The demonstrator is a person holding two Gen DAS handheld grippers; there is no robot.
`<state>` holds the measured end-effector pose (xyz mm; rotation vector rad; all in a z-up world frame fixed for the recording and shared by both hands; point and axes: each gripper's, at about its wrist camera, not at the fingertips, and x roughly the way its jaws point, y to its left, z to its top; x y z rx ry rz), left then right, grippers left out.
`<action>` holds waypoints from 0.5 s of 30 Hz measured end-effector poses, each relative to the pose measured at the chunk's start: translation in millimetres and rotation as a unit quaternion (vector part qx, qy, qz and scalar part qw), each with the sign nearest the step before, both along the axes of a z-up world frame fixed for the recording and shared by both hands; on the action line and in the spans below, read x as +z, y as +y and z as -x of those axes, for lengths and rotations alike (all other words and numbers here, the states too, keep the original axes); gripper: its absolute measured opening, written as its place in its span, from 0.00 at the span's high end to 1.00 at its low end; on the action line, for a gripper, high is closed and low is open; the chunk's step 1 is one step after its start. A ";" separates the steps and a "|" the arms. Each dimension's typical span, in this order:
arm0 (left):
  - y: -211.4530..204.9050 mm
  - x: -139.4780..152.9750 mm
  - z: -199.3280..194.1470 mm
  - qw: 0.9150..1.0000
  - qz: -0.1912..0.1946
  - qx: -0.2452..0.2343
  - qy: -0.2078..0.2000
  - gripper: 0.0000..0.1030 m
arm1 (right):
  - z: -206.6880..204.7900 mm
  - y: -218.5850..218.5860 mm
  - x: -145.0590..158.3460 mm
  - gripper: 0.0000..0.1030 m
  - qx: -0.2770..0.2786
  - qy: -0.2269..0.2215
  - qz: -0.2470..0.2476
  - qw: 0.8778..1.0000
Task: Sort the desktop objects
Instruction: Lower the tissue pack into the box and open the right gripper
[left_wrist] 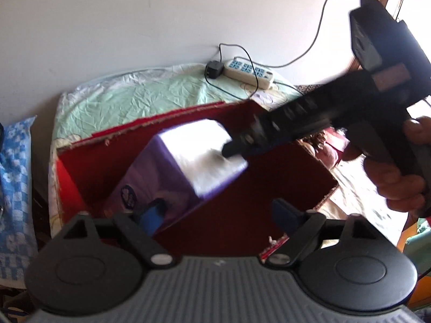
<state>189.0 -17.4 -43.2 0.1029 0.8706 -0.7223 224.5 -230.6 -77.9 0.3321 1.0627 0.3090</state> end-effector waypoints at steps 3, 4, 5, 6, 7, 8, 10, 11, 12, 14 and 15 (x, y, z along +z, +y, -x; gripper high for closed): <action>-3.8 -4.0 0.7 1.000 -0.003 -0.009 0.018 0.11 | 18.7 -3.9 -3.0 0.55 0.026 0.026 0.041 0.998; -4.2 -5.5 1.1 1.000 -0.005 -0.013 0.028 0.11 | 24.3 -5.9 -1.0 0.55 0.027 0.023 0.056 0.998; -3.6 -6.8 3.0 0.999 -0.008 -0.017 0.036 0.11 | 29.3 -9.8 2.8 0.55 0.021 0.014 0.065 0.998; -2.6 -7.9 5.8 0.999 -0.012 -0.021 0.040 0.11 | 34.3 -14.1 6.9 0.55 0.013 0.004 0.072 0.997; -1.7 -9.0 8.8 0.999 -0.018 -0.023 0.043 0.11 | 37.5 -19.9 10.6 0.53 0.004 -0.007 0.071 0.997; -1.7 -10.7 10.7 0.998 -0.028 -0.023 0.047 0.11 | 37.9 -25.0 11.8 0.49 -0.005 -0.013 0.065 0.998; -3.4 -14.6 12.5 0.997 -0.051 -0.020 0.053 0.11 | 35.1 -31.7 9.7 0.48 -0.020 -0.014 0.053 0.998; -4.6 -16.2 12.1 0.997 -0.058 -0.017 0.054 0.11 | 31.8 -33.2 6.0 0.48 -0.027 -0.008 0.050 0.998; -5.9 -17.7 9.4 0.996 -0.061 -0.011 0.059 0.08 | 27.3 -32.3 0.6 0.48 -0.029 -0.001 0.042 0.999; -8.3 -20.5 1.5 0.995 -0.052 -0.003 0.086 0.07 | 17.7 -29.3 -9.1 0.49 -0.035 0.008 0.030 0.999; -9.8 -22.1 -1.9 0.994 -0.043 -0.001 0.100 0.07 | 12.9 -27.6 -12.8 0.49 -0.040 0.010 0.030 0.999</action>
